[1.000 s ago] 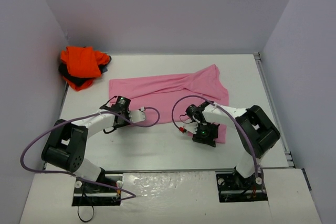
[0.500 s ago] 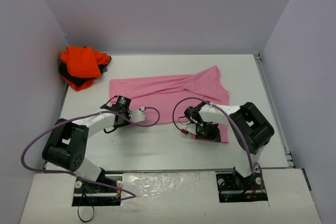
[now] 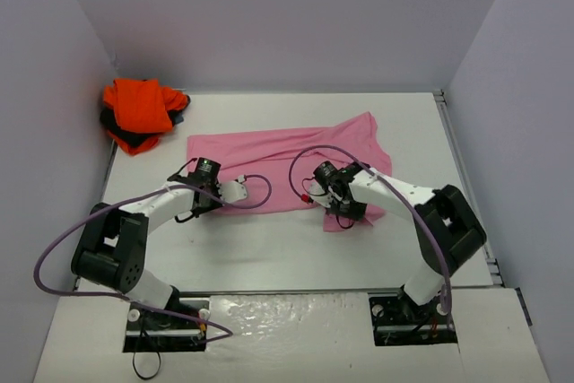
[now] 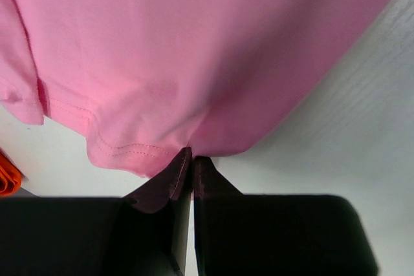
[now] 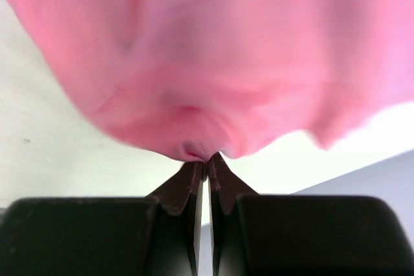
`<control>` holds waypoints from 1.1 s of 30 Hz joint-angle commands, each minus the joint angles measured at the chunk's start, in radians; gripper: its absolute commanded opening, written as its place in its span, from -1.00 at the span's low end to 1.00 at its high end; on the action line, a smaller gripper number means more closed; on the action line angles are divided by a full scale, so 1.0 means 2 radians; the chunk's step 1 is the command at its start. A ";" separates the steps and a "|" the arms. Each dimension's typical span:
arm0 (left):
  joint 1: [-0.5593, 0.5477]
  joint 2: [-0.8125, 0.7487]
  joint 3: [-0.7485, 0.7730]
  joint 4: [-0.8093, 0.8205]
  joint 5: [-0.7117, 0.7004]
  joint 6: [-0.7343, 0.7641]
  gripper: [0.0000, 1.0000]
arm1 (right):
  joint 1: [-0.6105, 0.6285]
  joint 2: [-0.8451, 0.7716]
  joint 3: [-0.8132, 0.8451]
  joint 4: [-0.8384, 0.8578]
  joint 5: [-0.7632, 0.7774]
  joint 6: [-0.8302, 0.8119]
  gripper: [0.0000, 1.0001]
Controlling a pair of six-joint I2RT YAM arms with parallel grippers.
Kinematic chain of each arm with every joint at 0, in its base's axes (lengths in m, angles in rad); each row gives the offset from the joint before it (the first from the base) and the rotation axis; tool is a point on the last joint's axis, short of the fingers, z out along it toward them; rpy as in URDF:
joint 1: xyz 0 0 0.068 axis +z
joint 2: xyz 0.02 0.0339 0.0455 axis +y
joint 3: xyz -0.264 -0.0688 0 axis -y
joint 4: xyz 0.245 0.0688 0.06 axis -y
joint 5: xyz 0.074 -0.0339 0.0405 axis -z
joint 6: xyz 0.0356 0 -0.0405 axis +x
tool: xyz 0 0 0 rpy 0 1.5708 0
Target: Fold and stack the t-shirts
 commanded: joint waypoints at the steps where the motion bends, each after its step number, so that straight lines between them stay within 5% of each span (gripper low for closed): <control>1: 0.007 -0.044 0.048 -0.035 0.011 -0.008 -1.00 | -0.001 -0.087 0.072 -0.009 -0.012 -0.011 -1.00; 10: 0.033 -0.078 0.112 -0.095 0.040 -0.003 -1.00 | -0.017 -0.112 0.131 -0.051 0.034 -0.052 -1.00; 23: 0.140 0.043 0.234 -0.098 0.092 -0.001 -1.00 | -0.176 0.024 0.239 0.007 0.039 -0.127 -1.00; 33: 0.142 0.062 0.264 -0.100 0.090 -0.002 -1.00 | -0.182 0.072 0.324 0.019 0.032 -0.123 -1.00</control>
